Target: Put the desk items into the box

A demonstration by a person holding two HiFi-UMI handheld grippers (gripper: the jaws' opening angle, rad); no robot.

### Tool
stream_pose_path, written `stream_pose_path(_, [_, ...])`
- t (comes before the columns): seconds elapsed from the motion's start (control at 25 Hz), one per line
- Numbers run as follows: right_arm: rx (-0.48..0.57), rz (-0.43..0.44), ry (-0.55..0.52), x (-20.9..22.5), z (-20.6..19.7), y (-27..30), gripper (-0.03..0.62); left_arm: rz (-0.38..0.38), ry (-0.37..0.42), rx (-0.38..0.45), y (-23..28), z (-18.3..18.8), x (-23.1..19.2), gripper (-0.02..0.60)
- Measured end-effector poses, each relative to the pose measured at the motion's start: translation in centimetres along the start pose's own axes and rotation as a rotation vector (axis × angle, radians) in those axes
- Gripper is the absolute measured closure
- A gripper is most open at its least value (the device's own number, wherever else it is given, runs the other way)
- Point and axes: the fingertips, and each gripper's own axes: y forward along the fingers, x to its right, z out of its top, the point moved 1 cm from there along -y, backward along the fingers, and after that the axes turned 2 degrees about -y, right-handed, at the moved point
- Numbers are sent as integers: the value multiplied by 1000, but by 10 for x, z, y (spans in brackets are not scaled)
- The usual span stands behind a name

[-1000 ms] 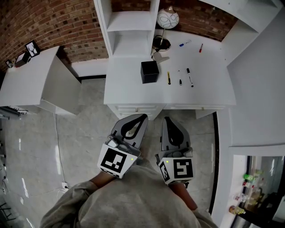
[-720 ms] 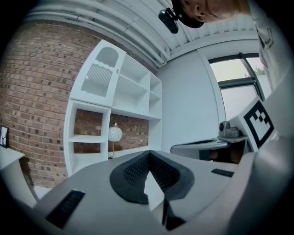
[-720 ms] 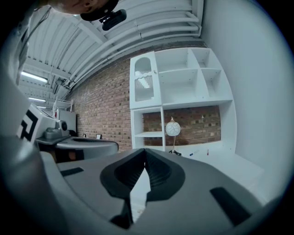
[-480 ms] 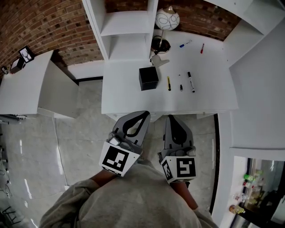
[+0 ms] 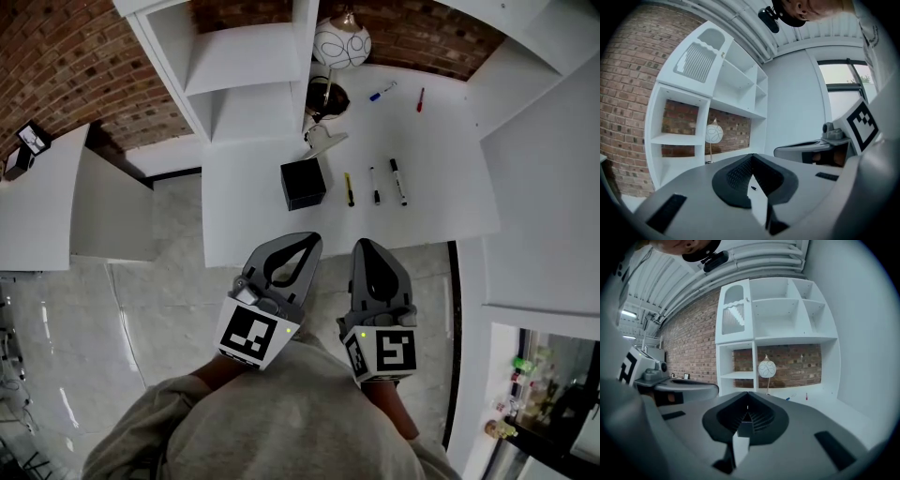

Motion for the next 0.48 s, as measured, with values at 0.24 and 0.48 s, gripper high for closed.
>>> stream_pose_path(0.24, [-43,-52,15,11,0,26,577,-50,6,-12,23,2,-19,572])
stream_pose_path(0.48, [-20,-76,0,18,1,40,576,-70,-3,-31,34,-4,-30,572])
